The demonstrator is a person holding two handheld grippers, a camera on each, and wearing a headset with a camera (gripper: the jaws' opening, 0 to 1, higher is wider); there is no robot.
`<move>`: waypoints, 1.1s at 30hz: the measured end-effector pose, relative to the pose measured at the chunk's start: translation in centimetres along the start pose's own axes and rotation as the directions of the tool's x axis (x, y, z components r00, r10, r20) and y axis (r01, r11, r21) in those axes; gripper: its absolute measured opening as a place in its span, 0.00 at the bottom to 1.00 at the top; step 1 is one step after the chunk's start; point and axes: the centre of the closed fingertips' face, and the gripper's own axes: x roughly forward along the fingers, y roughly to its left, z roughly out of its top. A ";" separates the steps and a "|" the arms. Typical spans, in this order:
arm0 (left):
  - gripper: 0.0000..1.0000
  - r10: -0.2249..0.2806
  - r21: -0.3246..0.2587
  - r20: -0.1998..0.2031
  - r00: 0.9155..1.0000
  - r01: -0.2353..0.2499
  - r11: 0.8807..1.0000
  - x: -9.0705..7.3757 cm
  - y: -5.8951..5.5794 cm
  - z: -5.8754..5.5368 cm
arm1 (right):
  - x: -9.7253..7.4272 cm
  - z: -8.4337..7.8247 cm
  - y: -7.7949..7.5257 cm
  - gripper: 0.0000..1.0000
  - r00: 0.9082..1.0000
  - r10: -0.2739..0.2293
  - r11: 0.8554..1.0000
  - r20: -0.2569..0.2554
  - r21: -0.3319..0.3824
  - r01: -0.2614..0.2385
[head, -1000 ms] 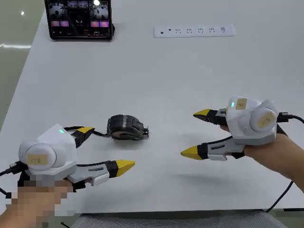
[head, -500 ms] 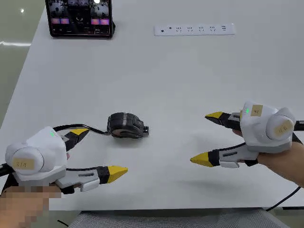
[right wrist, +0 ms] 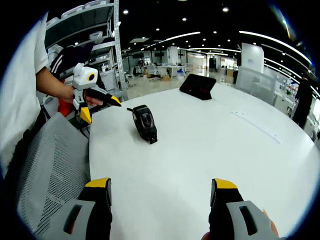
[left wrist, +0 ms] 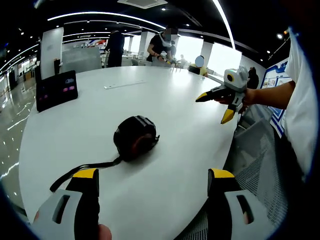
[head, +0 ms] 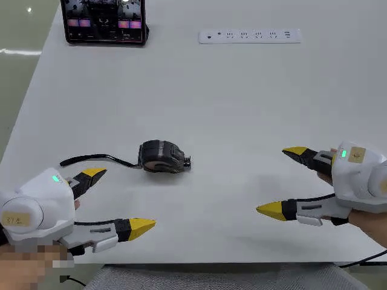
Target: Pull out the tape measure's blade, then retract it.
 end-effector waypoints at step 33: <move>0.90 0.017 -0.008 -0.011 1.000 -0.017 1.000 -1.6 0.2 -1.6 | -3.7 -4.4 0.6 0.99 0.997 -0.070 0.994 -0.045 0.080 0.074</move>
